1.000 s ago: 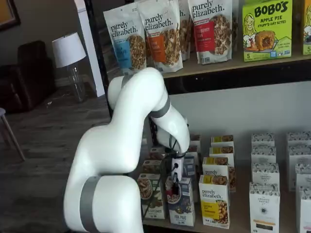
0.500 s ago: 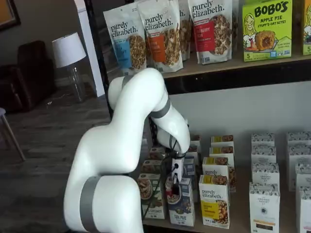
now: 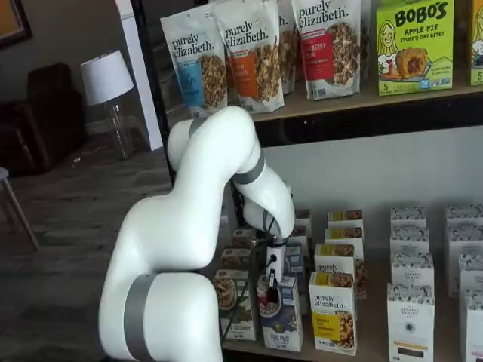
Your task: Pick up the blue and white box that is on the bottom shelf, the second box from the left
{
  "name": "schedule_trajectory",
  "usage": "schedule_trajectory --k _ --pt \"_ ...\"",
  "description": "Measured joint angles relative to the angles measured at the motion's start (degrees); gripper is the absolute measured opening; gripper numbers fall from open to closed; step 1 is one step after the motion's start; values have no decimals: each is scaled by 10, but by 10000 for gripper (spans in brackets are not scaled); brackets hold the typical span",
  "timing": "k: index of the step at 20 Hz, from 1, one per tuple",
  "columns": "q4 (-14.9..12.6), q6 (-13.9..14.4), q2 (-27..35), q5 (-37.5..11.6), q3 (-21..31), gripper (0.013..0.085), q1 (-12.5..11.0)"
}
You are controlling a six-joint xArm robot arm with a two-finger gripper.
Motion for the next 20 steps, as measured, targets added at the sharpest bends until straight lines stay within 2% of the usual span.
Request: schedule_trajectory --k 5,8,11,12,20 --pt "4 -4 -2 3 2 610 0" --pt "4 -4 -4 3 4 530 -1" --pt "4 -4 -5 3 7 490 -1" --pt "4 -5 -6 3 8 450 -1" --pt "-3 0 -11 -1 17 450 -1"
